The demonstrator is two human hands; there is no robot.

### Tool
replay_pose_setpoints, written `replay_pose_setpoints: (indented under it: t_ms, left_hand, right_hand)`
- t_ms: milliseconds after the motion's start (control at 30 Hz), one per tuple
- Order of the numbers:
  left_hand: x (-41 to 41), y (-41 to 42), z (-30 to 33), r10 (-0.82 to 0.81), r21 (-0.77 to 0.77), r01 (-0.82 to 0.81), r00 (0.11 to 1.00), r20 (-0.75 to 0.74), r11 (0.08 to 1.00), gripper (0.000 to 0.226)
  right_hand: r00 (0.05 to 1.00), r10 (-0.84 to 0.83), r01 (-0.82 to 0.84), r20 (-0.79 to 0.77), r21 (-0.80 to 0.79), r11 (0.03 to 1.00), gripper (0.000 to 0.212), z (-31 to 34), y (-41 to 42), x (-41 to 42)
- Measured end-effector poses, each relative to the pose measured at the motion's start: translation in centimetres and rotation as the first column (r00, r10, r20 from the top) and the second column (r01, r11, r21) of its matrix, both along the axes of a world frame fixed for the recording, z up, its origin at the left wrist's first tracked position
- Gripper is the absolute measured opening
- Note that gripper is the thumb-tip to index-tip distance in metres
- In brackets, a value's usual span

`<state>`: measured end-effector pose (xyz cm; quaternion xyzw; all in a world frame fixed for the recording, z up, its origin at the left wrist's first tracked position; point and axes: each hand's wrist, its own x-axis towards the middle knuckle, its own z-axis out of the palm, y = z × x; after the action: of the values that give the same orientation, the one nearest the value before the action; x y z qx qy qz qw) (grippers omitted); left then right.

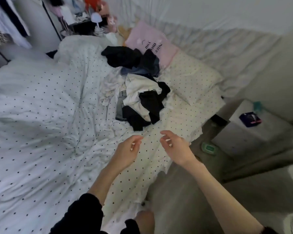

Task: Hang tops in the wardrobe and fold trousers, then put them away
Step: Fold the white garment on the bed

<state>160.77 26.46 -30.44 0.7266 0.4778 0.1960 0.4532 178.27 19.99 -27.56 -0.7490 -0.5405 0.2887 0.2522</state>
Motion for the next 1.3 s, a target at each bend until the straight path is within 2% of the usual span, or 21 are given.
replay_pose_setpoints:
  t_ms: [167,367,433,600,733,867,900,967,1000,1067,1200,1300]
  left_hand:
    - [4.5,6.3,-1.6,0.09,-0.009,-0.09,0.996,0.005,0.996,0.024]
    - [11.6,15.3,-3.7,0.104,-0.053,-0.108,0.992,-0.075,0.993,0.03]
    - [13.3,17.6,-4.8,0.157,-0.097,-0.165,0.983,-0.092,0.982,0.028]
    - [16.3,22.2,-7.6,0.259,-0.154,-0.282,0.954,-0.152,0.947,0.028]
    - [19.0,25.7,-9.3,0.401,-0.191,-0.424,0.904,-0.146,0.885,0.029]
    - [20.2,26.9,-10.5,0.508,-0.219,-0.534,0.845,-0.165,0.817,0.029]
    - [20.2,27.1,-10.9,0.527,-0.225,-0.555,0.831,-0.176,0.801,0.03]
    - [20.2,27.4,-11.4,0.57,-0.237,-0.6,0.8,-0.189,0.764,0.03]
    - [20.1,27.5,-11.4,0.59,-0.241,-0.622,0.783,-0.195,0.745,0.03]
    - [20.1,27.8,-11.5,0.614,-0.243,-0.649,0.761,-0.208,0.721,0.03]
    - [20.7,28.7,-11.1,0.635,-0.23,-0.67,0.743,-0.212,0.706,0.03]
    - [21.0,30.0,-10.1,0.651,-0.157,-0.68,0.732,-0.202,0.716,0.031]
  right_hand:
    - [0.992,0.126,-0.127,-0.005,-0.013,0.992,0.037,-2.2,8.0,4.4]
    - [0.993,0.112,-0.112,0.022,0.012,0.994,0.033,-3.9,18.3,12.3]
    - [0.99,0.132,-0.132,0.041,0.003,0.991,0.033,-5.0,21.4,14.4]
    - [0.932,0.323,-0.301,0.165,-0.145,0.943,0.036,-8.8,29.9,17.9]
    - [0.825,0.442,-0.398,0.353,-0.193,0.897,0.046,-12.4,37.8,19.0]
    - [0.6,0.587,-0.546,0.544,-0.257,0.797,0.065,-15.3,43.6,18.6]
    - [0.552,0.625,-0.57,0.552,-0.297,0.766,0.064,-16.0,44.8,18.6]
    - [0.506,0.69,-0.605,0.517,-0.357,0.711,0.047,-17.2,46.8,18.7]
    - [0.523,0.698,-0.62,0.489,-0.344,0.705,0.036,-17.5,47.5,18.7]
    - [0.632,0.656,-0.608,0.413,-0.261,0.75,0.024,-17.7,48.3,18.8]
    - [0.795,0.544,-0.531,0.269,-0.127,0.838,0.028,-16.0,50.1,19.5]
    - [0.837,0.524,-0.527,0.158,-0.03,0.85,0.027,-13.4,51.4,19.9]
